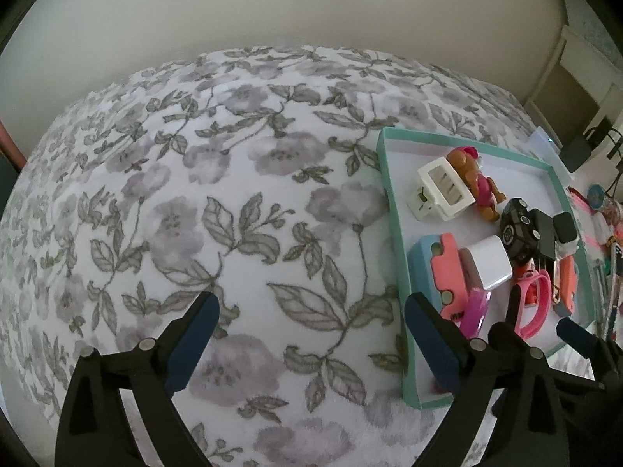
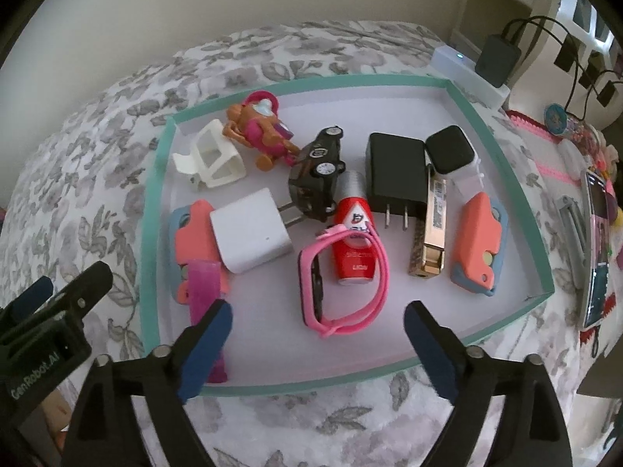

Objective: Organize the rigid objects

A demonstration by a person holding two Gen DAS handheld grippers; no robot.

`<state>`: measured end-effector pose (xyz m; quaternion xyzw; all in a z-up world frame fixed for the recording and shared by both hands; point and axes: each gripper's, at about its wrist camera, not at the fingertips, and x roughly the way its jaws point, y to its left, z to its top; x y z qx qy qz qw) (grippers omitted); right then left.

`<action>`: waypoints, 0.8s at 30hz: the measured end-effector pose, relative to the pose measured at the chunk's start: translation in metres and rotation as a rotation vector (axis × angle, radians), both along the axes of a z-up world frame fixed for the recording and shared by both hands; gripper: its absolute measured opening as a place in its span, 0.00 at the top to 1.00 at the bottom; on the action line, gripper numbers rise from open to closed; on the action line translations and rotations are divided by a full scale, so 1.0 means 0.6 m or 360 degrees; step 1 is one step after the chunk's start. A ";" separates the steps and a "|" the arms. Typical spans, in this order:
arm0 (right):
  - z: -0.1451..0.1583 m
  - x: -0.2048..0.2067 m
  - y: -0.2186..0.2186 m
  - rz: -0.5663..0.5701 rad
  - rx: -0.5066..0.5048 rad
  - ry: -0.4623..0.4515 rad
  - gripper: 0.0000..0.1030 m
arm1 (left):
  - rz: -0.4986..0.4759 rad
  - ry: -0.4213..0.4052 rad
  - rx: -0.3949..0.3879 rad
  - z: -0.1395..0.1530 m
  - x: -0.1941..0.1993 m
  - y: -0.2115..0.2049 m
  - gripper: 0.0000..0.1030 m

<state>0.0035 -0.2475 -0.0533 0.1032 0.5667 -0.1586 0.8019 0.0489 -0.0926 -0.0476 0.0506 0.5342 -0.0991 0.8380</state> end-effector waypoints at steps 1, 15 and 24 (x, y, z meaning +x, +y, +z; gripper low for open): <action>0.001 0.000 0.003 0.0010 -0.0022 -0.0004 0.01 | 0.0009 0.0014 -0.0010 0.000 -0.001 0.004 0.07; 0.020 -0.011 0.022 0.0052 -0.0060 -0.0066 0.00 | 0.0124 -0.0140 -0.0025 0.038 -0.023 0.053 0.07; 0.033 -0.017 0.029 0.0061 -0.0044 -0.0109 0.00 | 0.0168 -0.0107 -0.0034 0.042 -0.028 0.067 0.07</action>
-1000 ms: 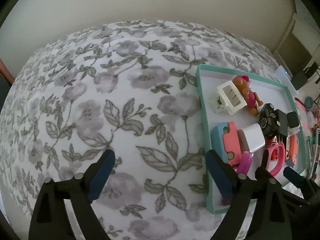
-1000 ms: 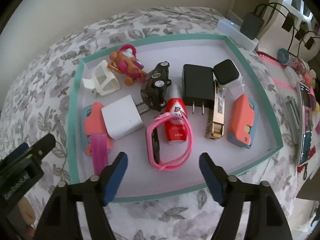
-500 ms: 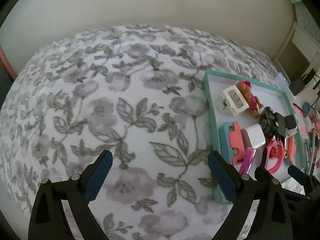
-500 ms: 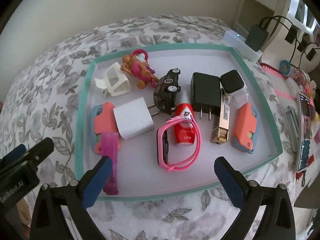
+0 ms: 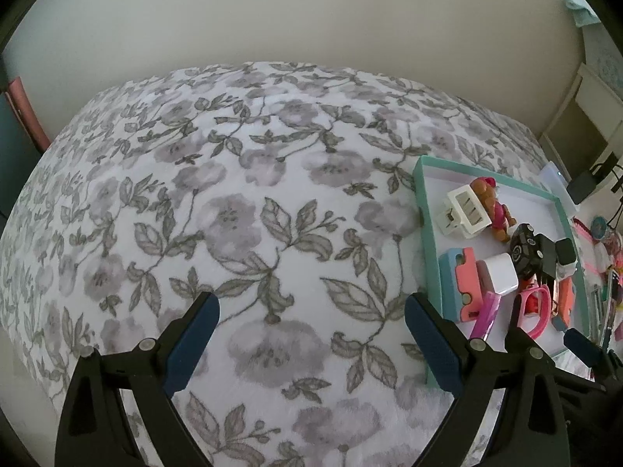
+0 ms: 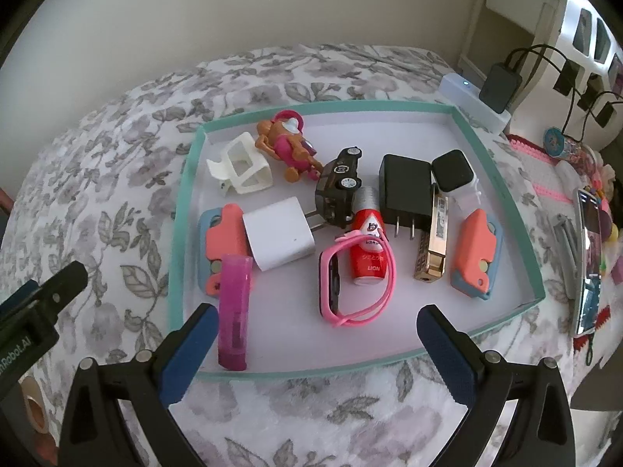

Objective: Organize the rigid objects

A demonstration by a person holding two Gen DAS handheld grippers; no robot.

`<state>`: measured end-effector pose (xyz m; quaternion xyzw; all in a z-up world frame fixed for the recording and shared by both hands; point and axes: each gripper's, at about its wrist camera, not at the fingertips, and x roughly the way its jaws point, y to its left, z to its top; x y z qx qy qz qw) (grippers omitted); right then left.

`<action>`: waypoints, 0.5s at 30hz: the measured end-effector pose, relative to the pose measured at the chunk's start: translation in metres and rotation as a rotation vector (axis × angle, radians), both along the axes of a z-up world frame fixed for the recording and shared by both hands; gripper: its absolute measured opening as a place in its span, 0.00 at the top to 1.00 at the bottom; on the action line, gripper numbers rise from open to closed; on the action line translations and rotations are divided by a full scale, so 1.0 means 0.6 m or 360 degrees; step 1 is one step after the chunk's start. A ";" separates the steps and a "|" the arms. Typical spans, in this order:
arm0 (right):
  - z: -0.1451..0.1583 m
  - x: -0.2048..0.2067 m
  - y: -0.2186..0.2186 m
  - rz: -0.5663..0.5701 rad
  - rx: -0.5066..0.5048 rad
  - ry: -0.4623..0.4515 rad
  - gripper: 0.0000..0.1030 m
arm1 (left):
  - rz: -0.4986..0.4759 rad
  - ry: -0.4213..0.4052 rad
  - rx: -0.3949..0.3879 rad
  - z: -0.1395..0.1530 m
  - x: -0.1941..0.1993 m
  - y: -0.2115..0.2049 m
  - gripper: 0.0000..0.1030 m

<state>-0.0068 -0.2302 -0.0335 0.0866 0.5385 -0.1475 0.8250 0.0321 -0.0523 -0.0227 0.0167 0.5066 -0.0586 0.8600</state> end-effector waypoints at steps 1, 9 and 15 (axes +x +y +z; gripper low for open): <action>0.001 0.000 0.000 -0.0001 0.0001 -0.0004 0.00 | -0.0006 -0.0009 -0.0002 0.002 -0.001 0.000 0.07; 0.011 -0.005 0.002 -0.0004 0.0006 -0.0039 0.00 | -0.0027 -0.0048 0.0042 0.010 -0.012 -0.004 0.07; 0.023 -0.010 0.005 -0.0001 -0.0016 -0.0081 0.00 | 0.0023 -0.0036 0.0069 0.010 -0.012 0.003 0.07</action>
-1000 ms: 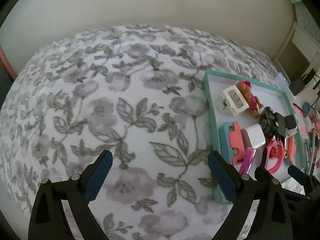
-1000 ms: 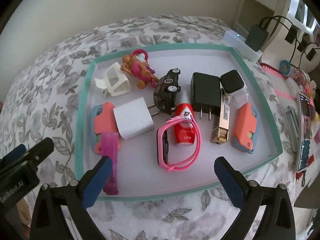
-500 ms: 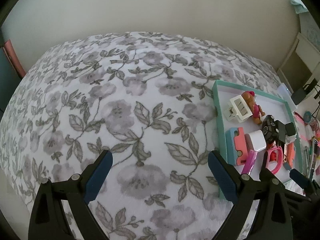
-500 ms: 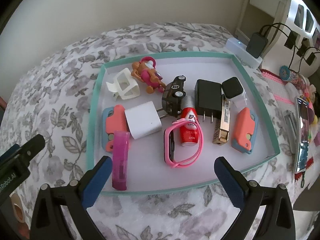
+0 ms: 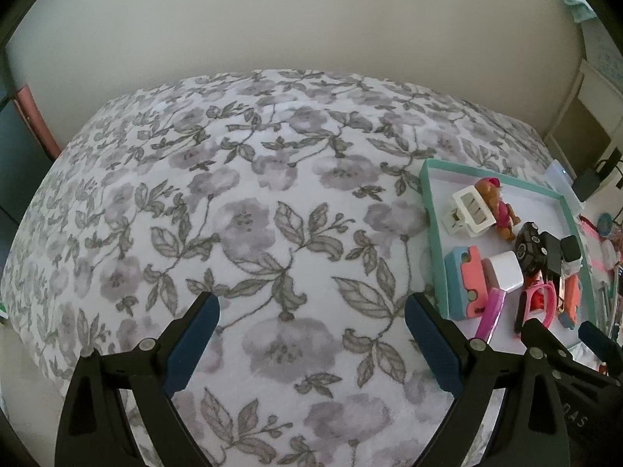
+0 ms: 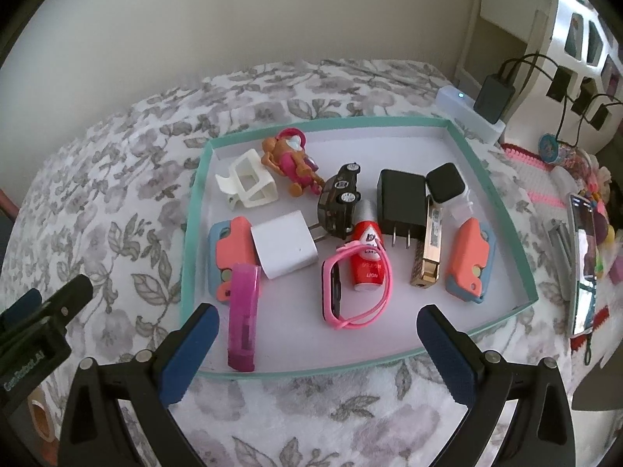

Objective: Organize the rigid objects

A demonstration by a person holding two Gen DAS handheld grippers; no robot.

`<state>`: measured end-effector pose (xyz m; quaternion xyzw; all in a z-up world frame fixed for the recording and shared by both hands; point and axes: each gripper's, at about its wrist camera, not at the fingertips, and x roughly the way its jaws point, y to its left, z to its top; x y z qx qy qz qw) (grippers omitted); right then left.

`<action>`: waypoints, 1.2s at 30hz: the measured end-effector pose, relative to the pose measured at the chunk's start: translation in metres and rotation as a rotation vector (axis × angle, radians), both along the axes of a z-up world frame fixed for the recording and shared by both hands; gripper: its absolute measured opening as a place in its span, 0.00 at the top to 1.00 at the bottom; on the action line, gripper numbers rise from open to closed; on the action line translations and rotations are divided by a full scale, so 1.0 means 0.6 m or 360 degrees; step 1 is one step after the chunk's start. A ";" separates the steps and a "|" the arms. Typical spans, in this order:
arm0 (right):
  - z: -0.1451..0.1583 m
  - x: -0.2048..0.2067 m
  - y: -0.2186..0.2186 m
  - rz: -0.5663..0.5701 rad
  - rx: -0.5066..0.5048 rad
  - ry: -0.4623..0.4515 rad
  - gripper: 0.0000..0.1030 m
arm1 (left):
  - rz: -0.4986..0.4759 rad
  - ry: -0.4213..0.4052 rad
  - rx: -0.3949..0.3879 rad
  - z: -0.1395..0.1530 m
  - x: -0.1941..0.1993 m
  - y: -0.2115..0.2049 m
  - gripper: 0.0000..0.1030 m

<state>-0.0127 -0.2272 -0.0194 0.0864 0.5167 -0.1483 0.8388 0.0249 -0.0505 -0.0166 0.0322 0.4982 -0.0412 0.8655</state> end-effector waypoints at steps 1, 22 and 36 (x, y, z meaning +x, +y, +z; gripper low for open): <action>0.002 -0.001 0.001 0.0001 0.0003 -0.0006 0.00 | -0.0001 0.0000 -0.0001 0.000 -0.001 0.000 0.07; 0.014 -0.011 0.011 0.0031 -0.0035 -0.0027 0.00 | -0.0023 -0.0066 0.0080 0.011 -0.022 -0.004 0.07; 0.015 -0.012 0.012 0.0031 -0.0038 -0.0024 0.00 | -0.0012 -0.0070 0.0075 0.013 -0.023 -0.001 0.07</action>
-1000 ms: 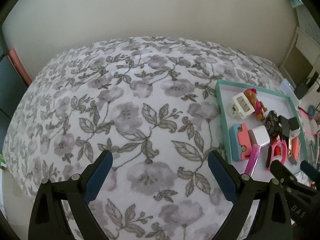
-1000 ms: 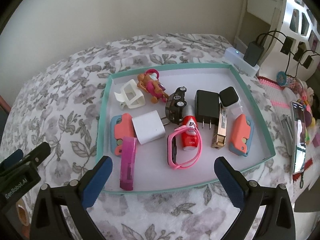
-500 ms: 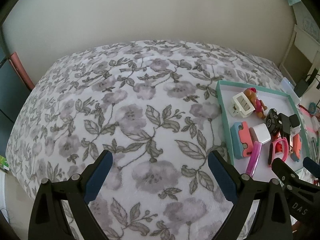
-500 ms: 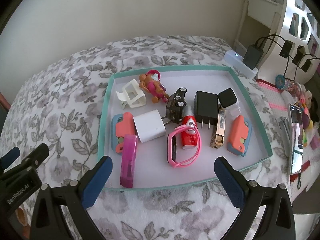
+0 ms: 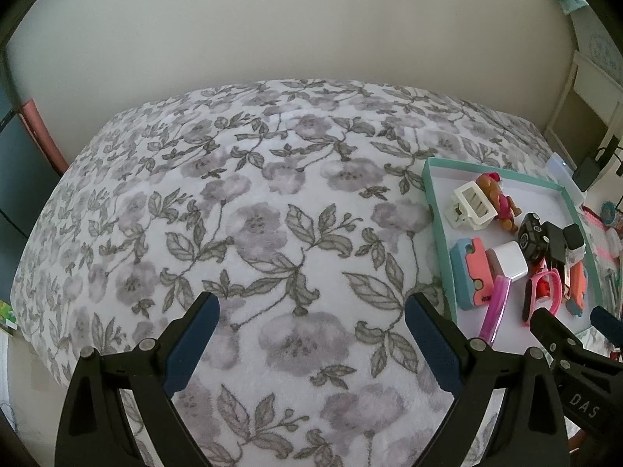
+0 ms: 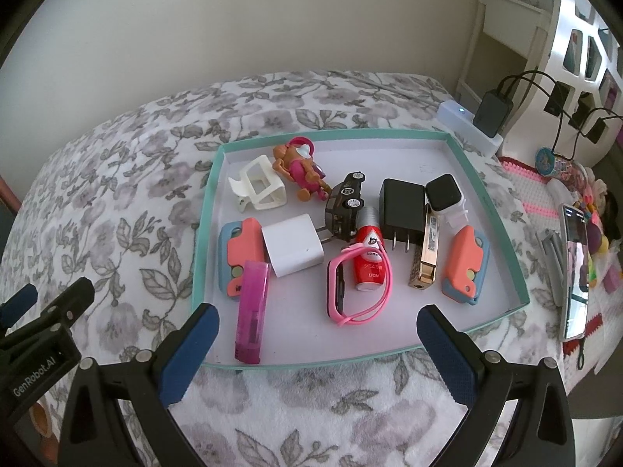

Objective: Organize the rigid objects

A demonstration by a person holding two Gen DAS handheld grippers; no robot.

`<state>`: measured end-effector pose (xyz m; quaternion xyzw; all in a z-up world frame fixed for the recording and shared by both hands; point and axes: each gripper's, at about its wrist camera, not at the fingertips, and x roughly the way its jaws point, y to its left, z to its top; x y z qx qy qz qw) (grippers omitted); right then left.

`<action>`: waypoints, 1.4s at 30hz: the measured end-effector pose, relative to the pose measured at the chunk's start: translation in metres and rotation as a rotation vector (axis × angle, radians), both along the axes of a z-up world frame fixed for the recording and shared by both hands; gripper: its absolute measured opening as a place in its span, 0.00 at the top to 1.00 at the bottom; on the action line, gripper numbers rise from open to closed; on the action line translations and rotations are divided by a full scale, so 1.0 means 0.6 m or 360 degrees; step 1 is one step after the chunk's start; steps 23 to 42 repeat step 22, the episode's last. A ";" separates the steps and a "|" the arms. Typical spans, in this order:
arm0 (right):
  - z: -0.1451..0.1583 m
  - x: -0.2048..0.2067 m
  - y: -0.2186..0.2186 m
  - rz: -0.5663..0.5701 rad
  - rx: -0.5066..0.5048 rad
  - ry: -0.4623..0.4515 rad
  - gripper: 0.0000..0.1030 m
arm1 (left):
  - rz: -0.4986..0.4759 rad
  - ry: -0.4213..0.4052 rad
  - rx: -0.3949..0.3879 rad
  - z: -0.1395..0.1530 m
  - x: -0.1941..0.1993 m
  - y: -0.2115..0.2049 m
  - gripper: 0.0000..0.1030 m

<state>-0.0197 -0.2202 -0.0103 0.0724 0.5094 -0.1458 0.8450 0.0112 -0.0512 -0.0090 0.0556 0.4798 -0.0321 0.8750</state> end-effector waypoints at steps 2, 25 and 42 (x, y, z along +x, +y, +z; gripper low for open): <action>0.000 0.000 0.000 0.0002 0.0000 0.0002 0.00 | 0.0006 -0.0011 0.0010 0.001 0.000 -0.001 0.07; -0.004 0.003 -0.004 -0.0003 0.0012 0.0023 0.00 | 0.0037 0.0010 -0.0015 -0.006 0.002 0.005 0.07; -0.004 0.003 -0.004 -0.0003 0.0012 0.0023 0.00 | 0.0037 0.0010 -0.0015 -0.006 0.002 0.005 0.07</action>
